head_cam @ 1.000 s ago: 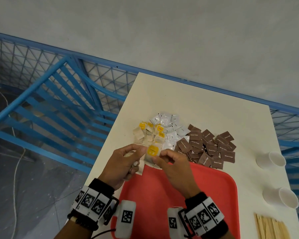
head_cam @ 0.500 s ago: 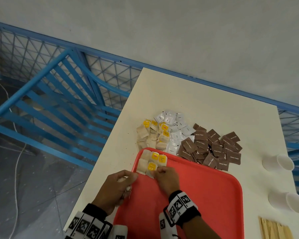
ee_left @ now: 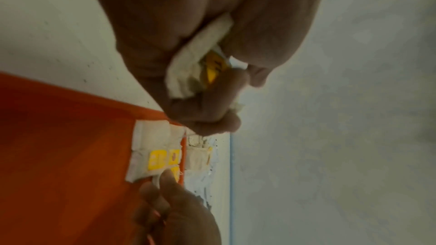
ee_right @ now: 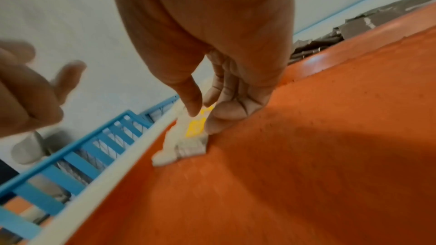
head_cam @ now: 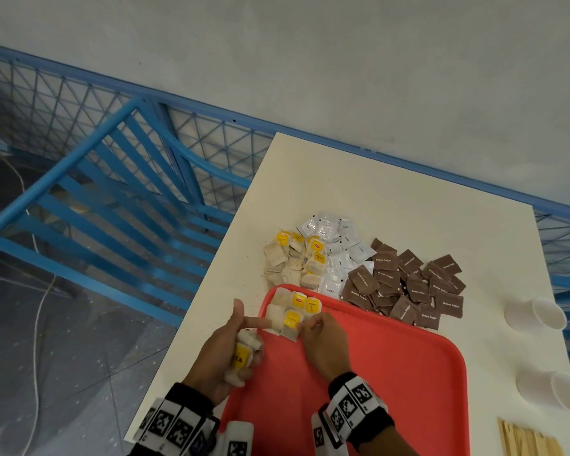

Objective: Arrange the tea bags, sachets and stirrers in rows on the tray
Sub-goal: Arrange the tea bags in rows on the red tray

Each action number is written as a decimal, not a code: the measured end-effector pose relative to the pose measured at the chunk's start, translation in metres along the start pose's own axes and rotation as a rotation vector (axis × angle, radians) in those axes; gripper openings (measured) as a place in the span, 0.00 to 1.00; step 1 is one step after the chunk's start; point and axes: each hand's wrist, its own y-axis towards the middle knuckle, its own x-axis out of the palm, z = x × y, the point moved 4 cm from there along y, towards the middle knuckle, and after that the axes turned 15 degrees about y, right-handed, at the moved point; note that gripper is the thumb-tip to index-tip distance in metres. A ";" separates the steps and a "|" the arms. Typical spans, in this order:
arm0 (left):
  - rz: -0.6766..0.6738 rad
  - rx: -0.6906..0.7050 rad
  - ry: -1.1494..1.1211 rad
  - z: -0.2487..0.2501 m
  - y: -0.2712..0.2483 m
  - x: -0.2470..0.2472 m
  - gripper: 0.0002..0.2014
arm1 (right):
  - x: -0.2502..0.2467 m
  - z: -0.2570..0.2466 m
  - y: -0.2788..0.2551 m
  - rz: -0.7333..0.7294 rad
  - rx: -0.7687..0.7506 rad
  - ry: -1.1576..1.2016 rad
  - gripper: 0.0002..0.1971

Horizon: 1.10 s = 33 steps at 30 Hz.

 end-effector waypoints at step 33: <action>-0.073 0.326 0.272 0.057 -0.030 0.090 0.16 | -0.135 -0.110 -0.077 -0.190 -0.563 0.087 0.07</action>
